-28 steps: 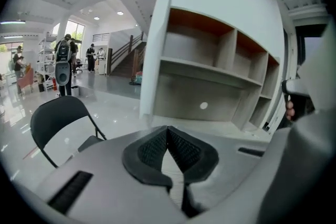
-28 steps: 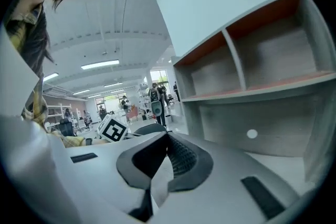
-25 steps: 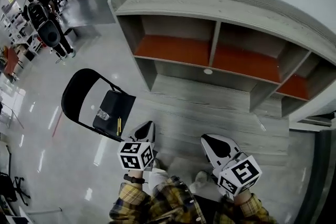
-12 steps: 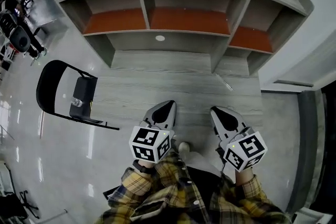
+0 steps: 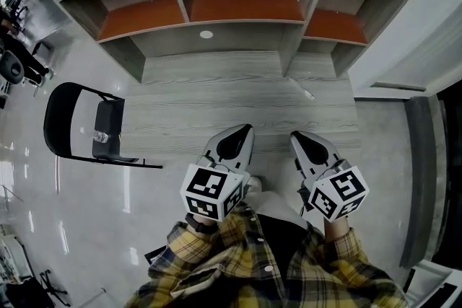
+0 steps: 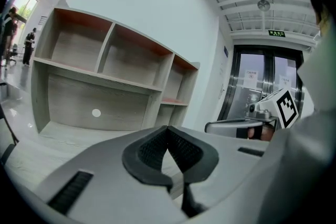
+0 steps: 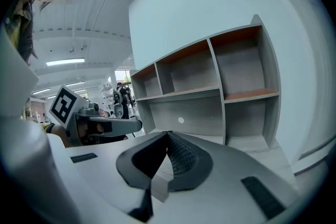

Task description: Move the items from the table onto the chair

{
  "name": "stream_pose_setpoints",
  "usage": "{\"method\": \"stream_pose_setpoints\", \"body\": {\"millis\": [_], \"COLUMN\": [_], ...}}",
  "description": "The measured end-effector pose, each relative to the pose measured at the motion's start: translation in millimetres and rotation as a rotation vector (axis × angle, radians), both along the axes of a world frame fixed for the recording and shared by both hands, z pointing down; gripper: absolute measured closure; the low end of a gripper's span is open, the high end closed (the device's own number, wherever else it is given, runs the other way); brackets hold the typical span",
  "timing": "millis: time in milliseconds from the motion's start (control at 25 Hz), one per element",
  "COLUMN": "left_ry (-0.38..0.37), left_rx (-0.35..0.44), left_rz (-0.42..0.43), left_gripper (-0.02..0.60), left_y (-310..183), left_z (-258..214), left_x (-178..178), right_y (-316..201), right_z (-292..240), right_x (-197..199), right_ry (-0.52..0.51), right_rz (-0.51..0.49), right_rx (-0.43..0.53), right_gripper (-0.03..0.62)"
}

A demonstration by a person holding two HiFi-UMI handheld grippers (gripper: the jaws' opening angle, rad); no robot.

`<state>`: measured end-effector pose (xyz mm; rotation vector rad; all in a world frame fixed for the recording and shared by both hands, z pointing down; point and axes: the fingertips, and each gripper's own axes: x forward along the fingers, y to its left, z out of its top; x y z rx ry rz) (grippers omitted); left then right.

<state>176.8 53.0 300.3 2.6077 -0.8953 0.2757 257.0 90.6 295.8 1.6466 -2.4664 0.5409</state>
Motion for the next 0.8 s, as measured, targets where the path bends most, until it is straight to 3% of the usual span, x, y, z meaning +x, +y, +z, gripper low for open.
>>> {"method": "stream_pose_setpoints", "body": {"millis": [240,800], "left_ry": [-0.025,-0.009], "left_rx": [0.013,-0.011], "left_rz": [0.014,-0.024], "left_gripper": [0.578,0.578], "left_y": [3.3,3.6], "left_z": [1.5,7.4], "left_x": [2.5,4.1], "right_y": [5.5,-4.4], "right_z": [0.2,12.5], "right_x": [-0.3,24.0], "right_ry": [-0.007,-0.013], "right_rz": [0.001,0.011], "right_rx": [0.001,-0.017], "right_gripper": [0.577,0.577]}}
